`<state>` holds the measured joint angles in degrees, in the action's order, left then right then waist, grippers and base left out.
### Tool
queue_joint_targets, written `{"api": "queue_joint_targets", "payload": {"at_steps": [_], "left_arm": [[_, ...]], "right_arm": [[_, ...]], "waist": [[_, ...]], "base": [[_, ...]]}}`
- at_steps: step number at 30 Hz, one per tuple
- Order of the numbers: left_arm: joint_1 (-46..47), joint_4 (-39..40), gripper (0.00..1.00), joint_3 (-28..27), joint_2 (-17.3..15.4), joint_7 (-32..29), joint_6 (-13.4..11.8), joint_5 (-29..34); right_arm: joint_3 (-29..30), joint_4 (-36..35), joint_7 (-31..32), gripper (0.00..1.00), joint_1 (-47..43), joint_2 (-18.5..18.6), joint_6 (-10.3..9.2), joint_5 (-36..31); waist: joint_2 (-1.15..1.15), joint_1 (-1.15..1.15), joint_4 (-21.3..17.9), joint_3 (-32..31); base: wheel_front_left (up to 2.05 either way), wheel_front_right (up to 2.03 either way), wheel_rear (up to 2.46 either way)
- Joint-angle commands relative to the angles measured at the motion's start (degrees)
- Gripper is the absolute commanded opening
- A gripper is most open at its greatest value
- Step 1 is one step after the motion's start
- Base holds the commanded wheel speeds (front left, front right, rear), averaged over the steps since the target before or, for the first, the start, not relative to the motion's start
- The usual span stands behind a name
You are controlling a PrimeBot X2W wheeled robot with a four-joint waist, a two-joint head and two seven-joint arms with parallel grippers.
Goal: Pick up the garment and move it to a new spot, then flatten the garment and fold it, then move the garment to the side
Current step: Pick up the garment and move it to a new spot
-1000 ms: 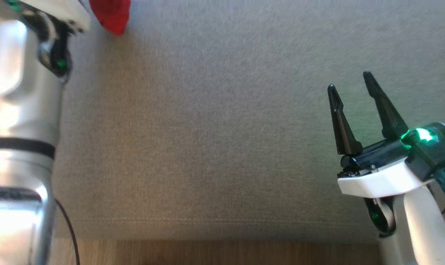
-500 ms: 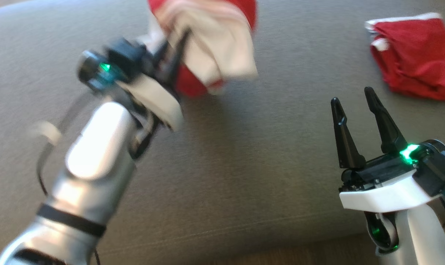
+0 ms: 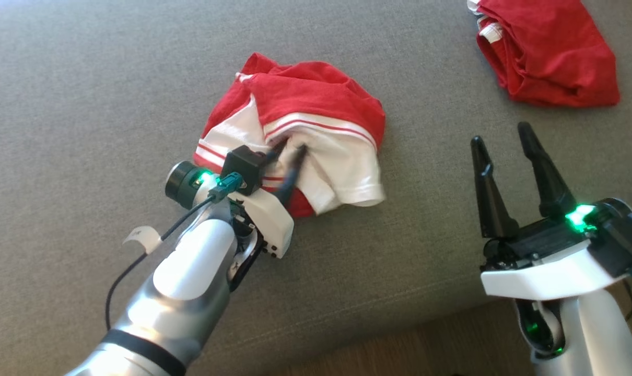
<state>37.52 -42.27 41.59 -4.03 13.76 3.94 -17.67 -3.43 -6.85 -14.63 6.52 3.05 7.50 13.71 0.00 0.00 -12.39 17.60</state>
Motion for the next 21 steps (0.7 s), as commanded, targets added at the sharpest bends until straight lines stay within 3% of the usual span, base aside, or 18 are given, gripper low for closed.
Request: {"api": "queue_joint_targets", "payload": {"at_steps": [1, 8, 21], "left_arm": [[1.9, 1.2, 1.00, -2.2, 0.2, 0.8, -0.8, -0.8], [-3.4, 9.2, 1.00, -5.9, 0.9, 1.2, -4.9, -3.5], [-29.1, 35.4, 1.00, -16.7, -2.6, 1.2, -13.5, -1.2]], "right_arm": [[-1.5, -1.4, -0.4, 1.00, 0.5, -0.2, -0.01, 0.2], [-2.5, 2.4, -0.4, 1.00, -2.2, -0.2, -0.01, -1.4], [0.2, 7.1, -0.4, 1.00, -8.7, -0.2, -0.01, -3.9]], "waist": [[0.00, 0.00, 1.0, -1.1], [0.00, 0.00, 6.0, -7.6], [0.00, 0.00, 16.2, -17.0]], "base": [[0.00, 0.00, 0.00], [0.00, 0.00, 0.00], [0.00, 0.00, 0.00]]}}
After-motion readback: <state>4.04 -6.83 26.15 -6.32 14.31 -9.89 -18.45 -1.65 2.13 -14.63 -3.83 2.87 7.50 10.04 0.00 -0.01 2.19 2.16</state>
